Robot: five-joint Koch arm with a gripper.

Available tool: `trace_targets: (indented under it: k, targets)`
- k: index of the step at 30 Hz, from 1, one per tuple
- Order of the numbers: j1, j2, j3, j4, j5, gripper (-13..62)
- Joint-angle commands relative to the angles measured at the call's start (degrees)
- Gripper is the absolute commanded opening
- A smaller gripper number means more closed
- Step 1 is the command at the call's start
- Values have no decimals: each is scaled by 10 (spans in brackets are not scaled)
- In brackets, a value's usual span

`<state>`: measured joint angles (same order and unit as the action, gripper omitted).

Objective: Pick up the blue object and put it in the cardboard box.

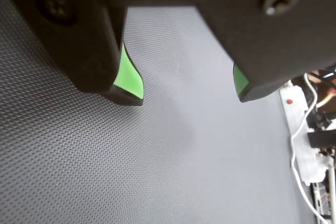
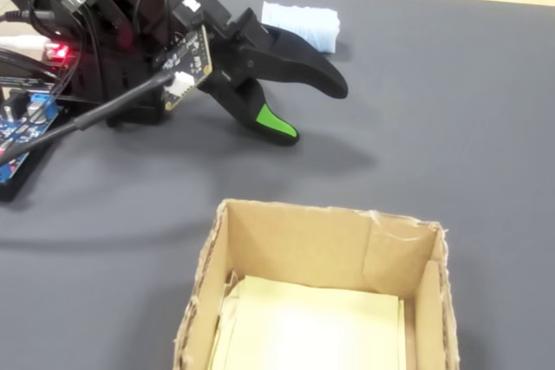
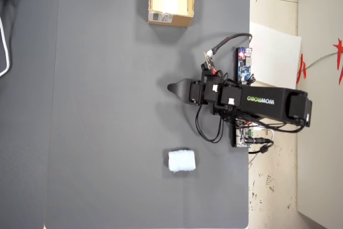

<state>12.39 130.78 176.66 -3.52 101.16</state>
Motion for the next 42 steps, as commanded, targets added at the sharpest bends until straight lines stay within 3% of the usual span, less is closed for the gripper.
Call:
trace_targets:
  k: [1,42]
  targets:
    - [-1,49,20,67,9,341]
    - [-7,48,20,66,12,340]
